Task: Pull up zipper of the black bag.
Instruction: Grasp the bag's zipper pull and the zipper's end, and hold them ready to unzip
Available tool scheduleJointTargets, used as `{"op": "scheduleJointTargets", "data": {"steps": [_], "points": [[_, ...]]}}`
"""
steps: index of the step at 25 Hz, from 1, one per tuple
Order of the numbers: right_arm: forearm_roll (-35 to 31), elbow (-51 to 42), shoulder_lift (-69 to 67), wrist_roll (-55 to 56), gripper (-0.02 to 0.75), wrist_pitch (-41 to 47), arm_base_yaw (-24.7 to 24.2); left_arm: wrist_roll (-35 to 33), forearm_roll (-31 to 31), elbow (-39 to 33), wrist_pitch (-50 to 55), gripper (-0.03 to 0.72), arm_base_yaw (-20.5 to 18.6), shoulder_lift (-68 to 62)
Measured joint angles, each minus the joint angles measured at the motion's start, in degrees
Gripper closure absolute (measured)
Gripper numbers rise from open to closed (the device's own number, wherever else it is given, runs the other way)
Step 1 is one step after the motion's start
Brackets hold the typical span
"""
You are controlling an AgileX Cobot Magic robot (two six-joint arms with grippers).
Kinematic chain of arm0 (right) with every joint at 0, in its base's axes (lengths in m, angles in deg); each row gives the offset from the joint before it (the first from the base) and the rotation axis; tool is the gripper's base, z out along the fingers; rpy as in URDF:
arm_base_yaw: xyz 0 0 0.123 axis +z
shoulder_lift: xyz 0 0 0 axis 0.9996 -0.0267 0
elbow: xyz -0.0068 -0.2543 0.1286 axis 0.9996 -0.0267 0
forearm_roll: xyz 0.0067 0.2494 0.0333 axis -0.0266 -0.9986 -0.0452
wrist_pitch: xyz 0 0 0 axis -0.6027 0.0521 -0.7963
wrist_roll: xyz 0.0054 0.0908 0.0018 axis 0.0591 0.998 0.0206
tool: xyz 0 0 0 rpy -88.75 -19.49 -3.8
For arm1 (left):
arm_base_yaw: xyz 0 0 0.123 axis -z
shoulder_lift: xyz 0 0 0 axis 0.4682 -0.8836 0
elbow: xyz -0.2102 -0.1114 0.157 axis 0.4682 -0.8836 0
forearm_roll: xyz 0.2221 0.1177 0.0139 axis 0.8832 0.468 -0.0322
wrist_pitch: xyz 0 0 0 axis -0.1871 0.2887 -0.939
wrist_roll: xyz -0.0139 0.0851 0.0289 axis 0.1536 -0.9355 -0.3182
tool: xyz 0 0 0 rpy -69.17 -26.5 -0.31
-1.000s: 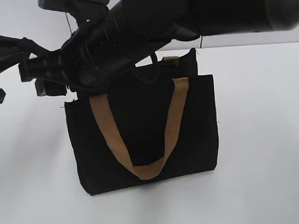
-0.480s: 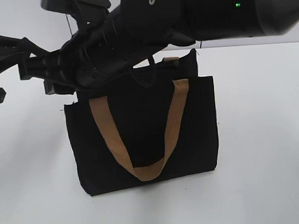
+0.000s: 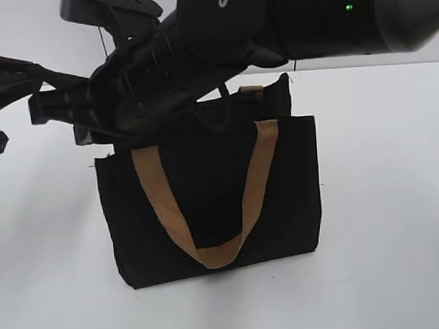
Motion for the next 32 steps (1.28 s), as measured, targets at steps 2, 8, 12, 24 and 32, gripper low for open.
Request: {"op": "scheduleJointTargets", "data": {"steps": [2,8,12,24,32], "points": [[0.45,0.00,0.21,0.00,0.739,1.53,0.00,2.08,2.36,0.00,-0.91,0.613,0.00,0.00],[4.25,0.00,2.57,0.00,0.739,7.00,-0.40,16.05,13.97,0.00,-0.99,0.613,0.06,0.00],[4.58,0.00,3.99,0.00,0.739,11.44,-2.28,26.13,24.00,0.00,1.68,0.613,0.06,0.00],[5.05,0.04,6.72,-0.52,0.739,21.90,-10.27,40.13,35.21,0.00,1.98,0.614,0.04,0.13],[9.10,0.06,6.95,-2.20,0.739,28.44,-12.81,41.19,37.21,0.00,1.15,0.614,0.04,0.13]]}}
